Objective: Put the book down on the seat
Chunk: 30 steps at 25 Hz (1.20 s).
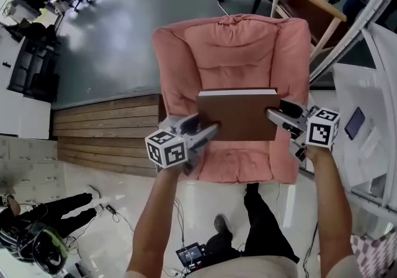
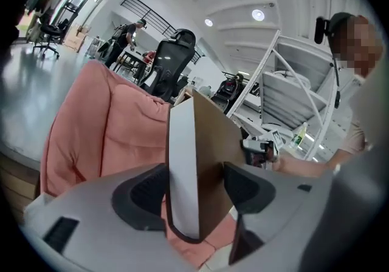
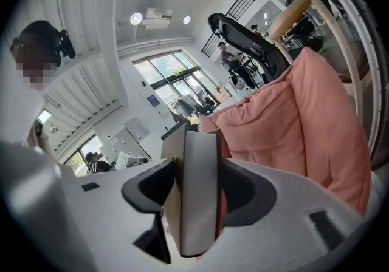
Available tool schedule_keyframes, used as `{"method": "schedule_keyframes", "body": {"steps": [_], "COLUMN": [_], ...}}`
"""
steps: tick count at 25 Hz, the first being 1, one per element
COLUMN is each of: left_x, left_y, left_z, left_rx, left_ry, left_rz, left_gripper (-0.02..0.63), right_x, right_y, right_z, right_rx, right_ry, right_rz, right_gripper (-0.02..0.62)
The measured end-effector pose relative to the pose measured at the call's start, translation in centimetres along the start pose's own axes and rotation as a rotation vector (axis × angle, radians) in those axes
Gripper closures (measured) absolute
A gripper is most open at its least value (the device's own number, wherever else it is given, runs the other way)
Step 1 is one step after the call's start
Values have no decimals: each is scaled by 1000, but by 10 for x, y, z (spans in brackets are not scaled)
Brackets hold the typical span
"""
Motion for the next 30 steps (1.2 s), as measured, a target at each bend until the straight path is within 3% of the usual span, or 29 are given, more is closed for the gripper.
{"method": "schedule_keyframes", "body": {"steps": [20, 30], "left_x": [-105, -150], "left_y": [103, 132], "left_z": [112, 150], "left_rx": [46, 120], "left_ry": [-220, -281], "left_rz": [103, 161], "left_gripper": [330, 328], "right_x": [-96, -148], "right_y": [60, 84], "right_z": [-153, -205], "right_rx": [-102, -131], "right_ry": [198, 306], "right_rz": [10, 17], "right_gripper": [370, 370]}}
Point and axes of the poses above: the fingertips, and each gripper's own axes: y forward along the fingers, z to its left, x out of its top, the point moved 9 cm from there along -y, backward along the fingers, and after that the axes turned 3 degrees about z, right-handed, at the moved point
